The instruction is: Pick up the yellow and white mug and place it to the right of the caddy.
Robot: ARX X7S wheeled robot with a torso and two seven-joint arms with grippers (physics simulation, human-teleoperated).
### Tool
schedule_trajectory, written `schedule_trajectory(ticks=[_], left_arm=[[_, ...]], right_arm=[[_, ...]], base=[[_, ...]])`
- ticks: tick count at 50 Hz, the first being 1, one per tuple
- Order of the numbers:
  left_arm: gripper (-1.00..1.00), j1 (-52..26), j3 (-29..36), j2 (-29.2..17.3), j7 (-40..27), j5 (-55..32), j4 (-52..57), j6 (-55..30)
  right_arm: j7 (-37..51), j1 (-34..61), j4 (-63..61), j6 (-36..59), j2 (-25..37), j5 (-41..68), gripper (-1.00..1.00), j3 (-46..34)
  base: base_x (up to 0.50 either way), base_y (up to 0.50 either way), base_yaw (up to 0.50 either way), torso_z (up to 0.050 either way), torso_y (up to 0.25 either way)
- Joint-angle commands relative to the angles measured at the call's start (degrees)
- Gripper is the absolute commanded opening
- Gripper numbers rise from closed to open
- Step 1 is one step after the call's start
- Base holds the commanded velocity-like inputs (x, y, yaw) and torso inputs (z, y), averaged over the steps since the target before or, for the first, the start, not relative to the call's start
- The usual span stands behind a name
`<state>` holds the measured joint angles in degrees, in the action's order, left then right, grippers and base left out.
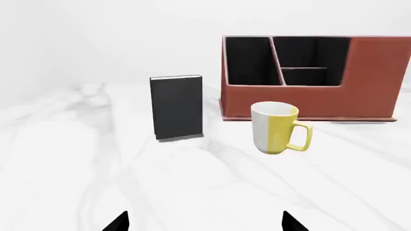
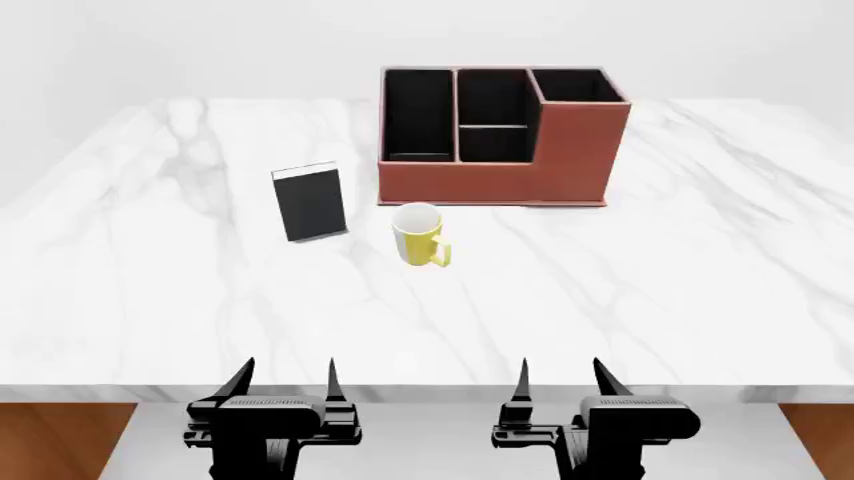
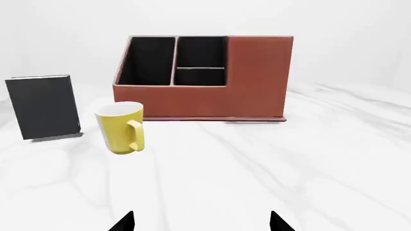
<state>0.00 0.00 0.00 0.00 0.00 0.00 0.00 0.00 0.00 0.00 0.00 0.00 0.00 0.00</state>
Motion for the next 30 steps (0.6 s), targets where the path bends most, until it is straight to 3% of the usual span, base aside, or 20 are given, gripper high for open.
schedule_trajectory(ticks=[1,14,17,24,30], left_arm=[[1.00,-0.19,0.86,-0.92,-0.68,-1.56,0.32,-0.95],[1.00,0.55,3.00,-3.43,0.01,-5.82,1.43,-0.06],[1.00,0.66,3.41,-3.96,0.36,-6.87,2.80,-1.98],[1.00,-2.44,4.55,-4.70,0.11,-8.87,9.77,-9.00],[1.00,-10.99,5.42,-4.09,-2.49,-9.78,16.02,-18.87]], right_arm=[[1.84,-0.12,-0.10,0.12,0.98,-0.89,1.00,-1.74],[2.75,0.73,1.95,-1.57,2.98,2.28,1.00,-3.36],[2.37,0.89,1.35,-0.82,3.33,3.78,1.00,-3.40],[3.82,1.12,-13.16,9.94,5.30,2.19,1.00,-4.87],[3.38,9.46,-26.03,26.84,7.71,0.86,1.00,-5.55]], base=[[0.00,0.00,0.00,0.000,0.000],[0.00,0.00,0.00,0.000,0.000],[0.00,0.00,0.00,0.044,0.000],[0.00,0.00,0.00,0.050,0.000],[0.00,0.00,0.00,0.050,0.000]])
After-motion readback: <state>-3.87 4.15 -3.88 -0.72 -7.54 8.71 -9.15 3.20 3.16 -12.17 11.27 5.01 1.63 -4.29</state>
